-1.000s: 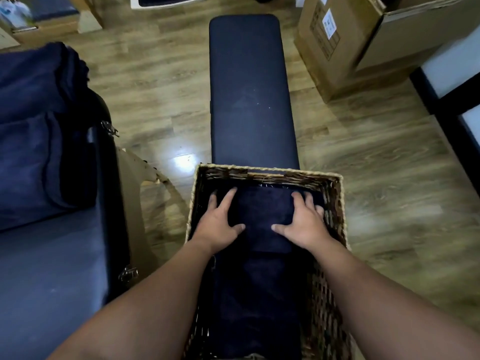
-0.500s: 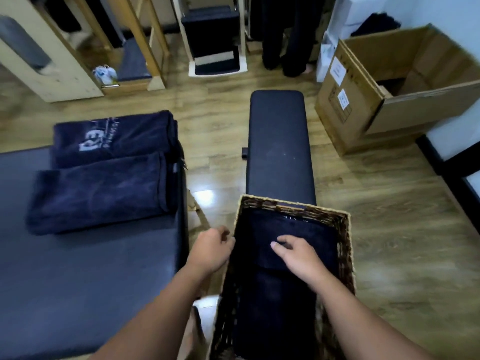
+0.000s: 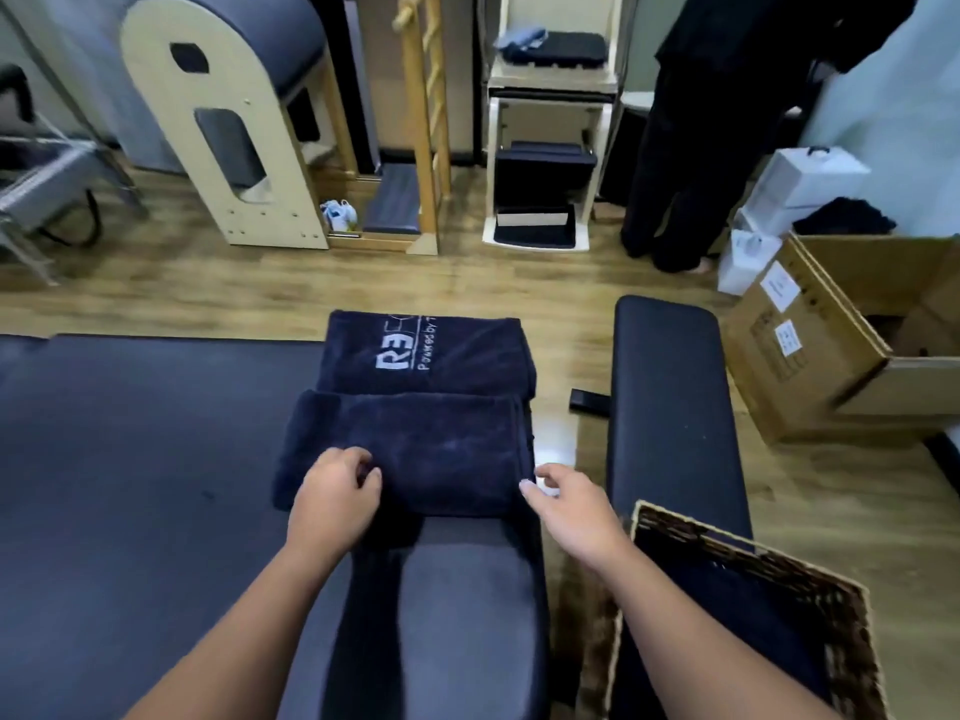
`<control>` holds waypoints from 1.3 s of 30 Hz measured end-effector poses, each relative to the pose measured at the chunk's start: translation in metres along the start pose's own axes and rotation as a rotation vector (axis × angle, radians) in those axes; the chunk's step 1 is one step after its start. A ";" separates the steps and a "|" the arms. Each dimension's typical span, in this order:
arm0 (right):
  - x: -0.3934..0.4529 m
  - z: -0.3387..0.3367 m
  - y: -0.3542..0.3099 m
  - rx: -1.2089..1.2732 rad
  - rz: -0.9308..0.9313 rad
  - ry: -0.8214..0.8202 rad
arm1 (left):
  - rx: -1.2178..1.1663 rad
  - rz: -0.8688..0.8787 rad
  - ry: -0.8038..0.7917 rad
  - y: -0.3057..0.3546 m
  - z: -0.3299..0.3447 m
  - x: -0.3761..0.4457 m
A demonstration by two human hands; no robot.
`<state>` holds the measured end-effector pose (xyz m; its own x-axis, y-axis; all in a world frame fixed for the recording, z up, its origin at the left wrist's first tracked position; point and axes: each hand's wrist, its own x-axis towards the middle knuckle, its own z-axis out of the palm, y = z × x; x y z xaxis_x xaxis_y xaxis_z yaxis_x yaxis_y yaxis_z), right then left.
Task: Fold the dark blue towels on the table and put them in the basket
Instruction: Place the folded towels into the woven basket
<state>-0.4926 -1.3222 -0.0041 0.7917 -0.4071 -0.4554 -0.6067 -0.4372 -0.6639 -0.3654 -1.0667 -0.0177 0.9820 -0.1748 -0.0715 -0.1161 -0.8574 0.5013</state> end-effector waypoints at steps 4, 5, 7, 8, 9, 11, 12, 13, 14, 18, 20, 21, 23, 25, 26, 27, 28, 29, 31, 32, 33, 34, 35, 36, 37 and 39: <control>0.035 0.025 -0.041 -0.067 -0.019 0.071 | 0.215 -0.083 -0.089 -0.028 -0.017 0.044; 0.045 0.032 -0.048 -0.082 -0.001 0.059 | 0.221 -0.135 -0.156 -0.034 -0.019 0.054; 0.059 0.043 -0.057 -0.091 0.054 0.023 | 0.165 -0.219 -0.283 -0.043 -0.018 0.069; 0.067 0.049 -0.060 -0.084 0.088 0.011 | 0.113 -0.237 -0.338 -0.048 -0.015 0.075; 0.073 0.053 -0.062 -0.073 0.119 0.010 | 0.072 -0.235 -0.375 -0.051 -0.012 0.078; 0.084 0.059 -0.060 -0.039 0.164 0.035 | 0.038 -0.217 -0.402 -0.057 -0.007 0.083; 0.086 0.060 -0.058 -0.008 0.176 0.049 | 0.026 -0.211 -0.395 -0.060 -0.005 0.085; 0.088 0.062 -0.056 0.019 0.178 0.059 | 0.009 -0.205 -0.389 -0.063 -0.003 0.088; 0.090 0.063 -0.055 0.032 0.170 0.066 | -0.001 -0.197 -0.381 -0.065 -0.002 0.090; 0.085 0.065 -0.051 -0.026 0.133 0.103 | -0.003 -0.184 -0.367 -0.068 0.000 0.090; 0.077 0.065 -0.046 -0.074 0.123 0.119 | -0.005 -0.178 -0.353 -0.057 -0.003 0.081; 0.073 0.064 -0.042 -0.090 0.116 0.128 | 0.000 -0.172 -0.351 -0.052 -0.004 0.075; 0.061 0.058 -0.029 -0.101 0.109 0.140 | -0.004 -0.164 -0.358 -0.041 -0.004 0.060; 0.046 0.046 -0.009 -0.104 0.113 0.143 | -0.047 -0.161 -0.373 -0.030 0.000 0.039; 0.038 0.040 0.003 -0.100 0.118 0.147 | -0.085 -0.168 -0.378 -0.026 0.004 0.027; 0.030 0.034 0.015 -0.094 0.126 0.154 | -0.136 -0.180 -0.377 -0.020 0.008 0.016; 0.021 0.025 0.030 -0.093 0.137 0.165 | -0.196 -0.192 -0.373 -0.013 0.015 0.002; 0.012 0.018 0.045 -0.101 0.146 0.177 | -0.257 -0.202 -0.367 -0.004 0.022 -0.010; -0.011 0.000 0.079 -0.113 0.173 0.199 | -0.330 -0.204 -0.364 0.019 0.040 -0.040; -0.022 -0.008 0.096 -0.114 0.192 0.206 | -0.336 -0.193 -0.361 0.031 0.049 -0.054; -0.037 -0.018 0.116 -0.114 0.215 0.222 | -0.326 -0.170 -0.364 0.046 0.061 -0.071; -0.049 -0.028 0.135 -0.110 0.234 0.244 | -0.312 -0.143 -0.366 0.061 0.072 -0.084; -0.064 -0.038 0.157 -0.104 0.253 0.273 | -0.300 -0.110 -0.374 0.078 0.083 -0.101; -0.078 -0.047 0.178 -0.095 0.272 0.299 | -0.293 -0.084 -0.382 0.094 0.094 -0.115; -0.090 -0.053 0.196 -0.086 0.293 0.324 | -0.280 -0.057 -0.393 0.108 0.103 -0.127; -0.118 -0.067 0.239 -0.069 0.354 0.360 | -0.242 -0.008 -0.435 0.138 0.127 -0.156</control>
<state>-0.7355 -1.4323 -0.0688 0.4696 -0.7852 -0.4037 -0.8462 -0.2699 -0.4594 -0.5537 -1.2195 -0.0463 0.8238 -0.3981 -0.4036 -0.0199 -0.7318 0.6813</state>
